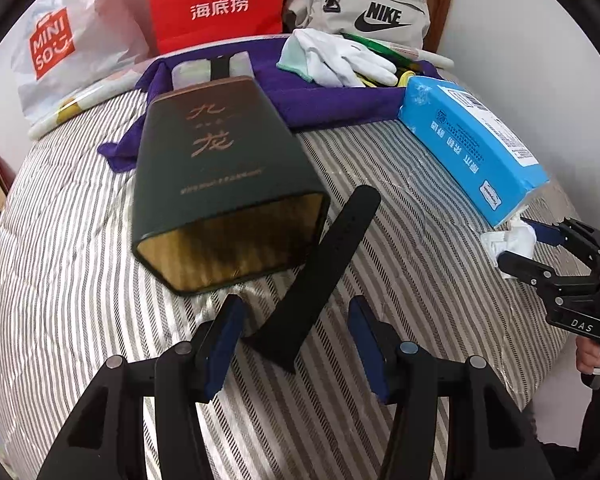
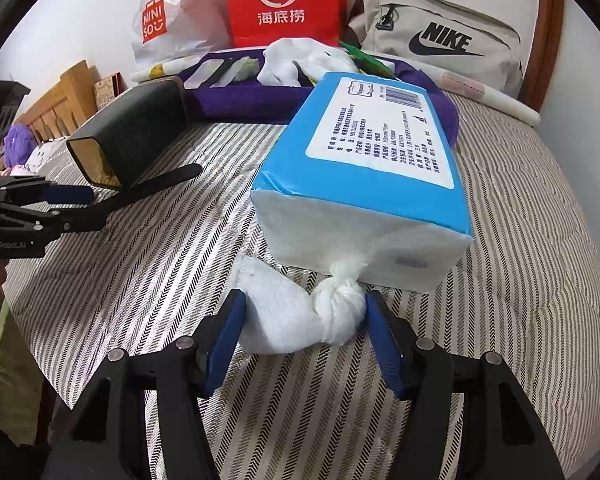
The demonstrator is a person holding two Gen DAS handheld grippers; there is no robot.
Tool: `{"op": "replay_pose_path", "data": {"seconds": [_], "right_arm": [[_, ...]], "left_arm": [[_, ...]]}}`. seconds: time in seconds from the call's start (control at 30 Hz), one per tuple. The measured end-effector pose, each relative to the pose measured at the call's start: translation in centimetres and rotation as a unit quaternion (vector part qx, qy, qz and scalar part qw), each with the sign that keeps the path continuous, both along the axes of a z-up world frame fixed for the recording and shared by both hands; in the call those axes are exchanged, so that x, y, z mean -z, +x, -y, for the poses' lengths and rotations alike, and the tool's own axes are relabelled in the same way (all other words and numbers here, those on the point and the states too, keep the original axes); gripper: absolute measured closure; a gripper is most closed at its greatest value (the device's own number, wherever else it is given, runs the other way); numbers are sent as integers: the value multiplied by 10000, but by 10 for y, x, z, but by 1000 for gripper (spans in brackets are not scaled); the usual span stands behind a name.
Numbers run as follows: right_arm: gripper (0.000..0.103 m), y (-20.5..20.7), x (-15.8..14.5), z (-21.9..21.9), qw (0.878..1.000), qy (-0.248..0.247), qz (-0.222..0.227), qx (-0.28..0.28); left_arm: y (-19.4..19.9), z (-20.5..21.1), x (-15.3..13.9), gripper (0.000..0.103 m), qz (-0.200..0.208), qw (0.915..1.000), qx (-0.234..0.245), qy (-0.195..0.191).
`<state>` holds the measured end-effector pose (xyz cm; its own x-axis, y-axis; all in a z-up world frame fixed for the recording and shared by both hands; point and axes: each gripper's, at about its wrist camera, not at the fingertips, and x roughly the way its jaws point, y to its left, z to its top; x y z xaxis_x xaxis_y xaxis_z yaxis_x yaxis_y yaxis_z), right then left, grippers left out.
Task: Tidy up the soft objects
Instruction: 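Grasp the white tissue with the right tool while the left tool grasps the strap, then lift the white tissue with the right tool while the left tool lifts the black strap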
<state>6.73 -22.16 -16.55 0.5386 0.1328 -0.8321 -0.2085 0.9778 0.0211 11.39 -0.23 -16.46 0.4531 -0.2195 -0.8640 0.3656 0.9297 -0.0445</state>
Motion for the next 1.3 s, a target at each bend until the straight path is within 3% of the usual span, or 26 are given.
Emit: {"op": "replay_pose_path", "data": {"seconds": [0.13,0.2,0.33,0.57,0.73,0.77,0.8,0.97,1.07,1.17,1.23,1.27,1.3], "right_arm": [[69,-4,-2,-1,10000,35,52,-51],[76,-7,-3,-1,10000,52,31,-72],[78,-13,-3,0,9999,112,2,-127],[79,-22,-4,8,9991,380,-60,-168],[79,-25,-4,10,9989,444,-53,-136],[79,-25,-4,10,9989,456,-40,-120],[79,-26,-4,10,9989,451,-19,-111],[79,-29,-4,10,9991,398,47,-122],[79,-29,-4,13,9988,484,15,-123],[79,-27,-4,14,9984,547,-5,-115],[79,-25,-3,15,9983,580,31,-93],[79,-25,-3,15,9983,583,43,-81],[79,-24,-3,14,9983,577,53,-71]], "left_arm": [[-2,7,3,51,168,9996,117,216],[-6,10,3,61,245,9991,200,270],[-19,8,0,76,222,9990,386,50],[-19,4,-9,72,212,9987,384,-264],[-3,26,1,67,222,9989,371,198],[-5,31,1,72,326,9981,467,234],[-7,33,1,83,336,9979,531,170],[-14,28,-1,83,224,9984,524,-17],[-12,29,0,80,209,9987,462,-26],[-4,34,1,69,224,9988,409,-116],[-2,40,3,69,364,9986,382,6],[-3,43,3,70,410,9983,405,82],[-2,43,3,79,381,9983,431,29]]}}
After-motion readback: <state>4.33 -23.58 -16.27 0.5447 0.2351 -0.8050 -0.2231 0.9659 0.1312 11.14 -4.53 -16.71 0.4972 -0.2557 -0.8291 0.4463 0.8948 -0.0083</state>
